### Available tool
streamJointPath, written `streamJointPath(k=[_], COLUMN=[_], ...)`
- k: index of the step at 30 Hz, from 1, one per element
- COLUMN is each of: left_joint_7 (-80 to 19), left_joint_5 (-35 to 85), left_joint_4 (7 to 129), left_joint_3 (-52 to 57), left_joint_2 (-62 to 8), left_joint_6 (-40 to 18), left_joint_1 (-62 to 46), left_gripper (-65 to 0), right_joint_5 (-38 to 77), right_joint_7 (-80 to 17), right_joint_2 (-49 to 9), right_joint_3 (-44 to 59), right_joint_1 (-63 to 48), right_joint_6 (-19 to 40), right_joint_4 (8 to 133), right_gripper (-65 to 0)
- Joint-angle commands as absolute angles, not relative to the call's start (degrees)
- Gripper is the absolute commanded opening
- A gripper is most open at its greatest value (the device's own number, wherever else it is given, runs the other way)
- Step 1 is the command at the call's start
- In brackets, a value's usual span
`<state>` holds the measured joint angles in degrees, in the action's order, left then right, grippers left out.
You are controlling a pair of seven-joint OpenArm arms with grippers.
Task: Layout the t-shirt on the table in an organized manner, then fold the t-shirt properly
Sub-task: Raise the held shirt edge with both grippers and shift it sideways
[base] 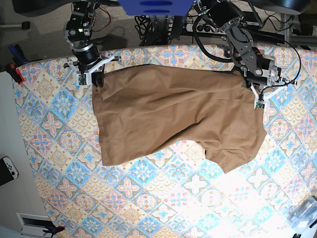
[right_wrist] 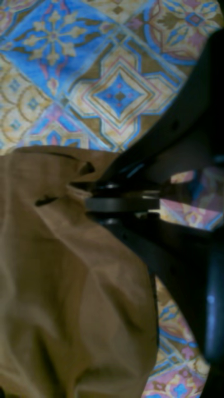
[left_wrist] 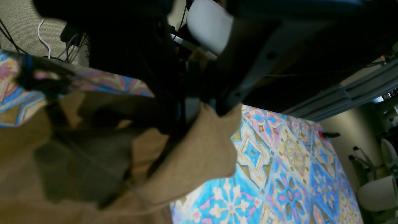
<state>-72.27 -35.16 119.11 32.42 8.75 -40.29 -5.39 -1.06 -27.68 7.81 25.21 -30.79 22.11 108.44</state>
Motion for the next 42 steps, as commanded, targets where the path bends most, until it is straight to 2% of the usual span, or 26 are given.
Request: streamJointPath(k=[1, 10, 17, 22, 34, 42], left_joint_7=[-72.22, -75.82, -75.74, -75.65, -75.74, -75.56], left_joint_5=[-35.74, -36.09, -35.65, -36.09, -36.26, -35.47], left_joint_4=[119.87, 118.20, 116.53, 110.90, 109.58, 102.90], left_joint_3=[32.40, 38.90, 38.90, 39.16, 39.16, 39.25], left_joint_2=[9.00, 9.00, 9.00, 9.00, 9.00, 8.48], left_joint_6=[-40.00, -40.00, -40.00, -40.00, -40.00, -40.00], left_joint_1=[-4.79, 0.48, 0.66, 2.15, 6.81, 7.87], left_gripper=[-65.0, -65.0, -65.0, -65.0, -65.0, -65.0], right_joint_5=[-0.31, -0.22, -0.22, -0.22, -0.22, -0.22], right_joint_7=[-25.10, -22.20, -22.20, -22.20, -21.93, -21.93], right_joint_2=[7.69, 7.69, 7.60, 7.60, 7.60, 7.60], right_joint_3=[25.27, 25.27, 25.36, 25.27, 25.63, 25.45], right_joint_1=[-30.73, -29.93, -21.14, -20.79, -20.79, -20.79], right_joint_6=[22.29, 22.29, 22.29, 22.29, 22.29, 22.29], right_joint_4=[109.67, 109.14, 108.97, 107.74, 100.97, 99.91], right_gripper=[-65.0, -65.0, -65.0, -65.0, -65.0, -65.0])
